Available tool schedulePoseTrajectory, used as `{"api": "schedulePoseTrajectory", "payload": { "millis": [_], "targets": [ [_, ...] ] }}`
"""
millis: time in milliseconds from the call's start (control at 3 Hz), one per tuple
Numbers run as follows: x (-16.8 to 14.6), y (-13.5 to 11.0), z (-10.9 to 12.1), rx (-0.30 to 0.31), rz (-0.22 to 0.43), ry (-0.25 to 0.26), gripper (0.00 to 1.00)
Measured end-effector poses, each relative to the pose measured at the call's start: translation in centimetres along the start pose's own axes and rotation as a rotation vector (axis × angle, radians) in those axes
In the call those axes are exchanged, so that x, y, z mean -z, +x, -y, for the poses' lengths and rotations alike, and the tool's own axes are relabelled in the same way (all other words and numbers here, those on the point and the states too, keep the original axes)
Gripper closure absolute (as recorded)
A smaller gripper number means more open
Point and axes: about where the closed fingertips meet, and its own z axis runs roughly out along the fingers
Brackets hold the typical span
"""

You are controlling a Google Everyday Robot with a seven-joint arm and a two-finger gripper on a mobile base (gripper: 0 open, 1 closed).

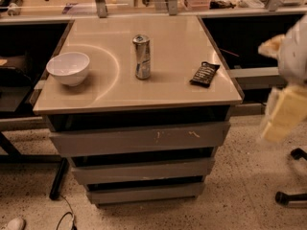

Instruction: Open bottom drawer

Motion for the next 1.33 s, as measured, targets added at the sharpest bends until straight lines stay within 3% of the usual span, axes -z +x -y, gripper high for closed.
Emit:
{"api": "schedulePoseTrajectory", "payload": {
  "millis": [333,667,1000,1333],
  "targets": [
    [-5.1,0.2,-3.6,-0.026,0.062,-0.030,0.00],
    [-12.7,1.0,-7.4,-0.042,0.081,-0.104,0.00],
    [-20.1,2.7,-11.4,-0.083,0.058,-0.202,0.00],
    [-21.3,3.2,-12.3,-0.094,0.052,-0.221,0.00]
  ]
}}
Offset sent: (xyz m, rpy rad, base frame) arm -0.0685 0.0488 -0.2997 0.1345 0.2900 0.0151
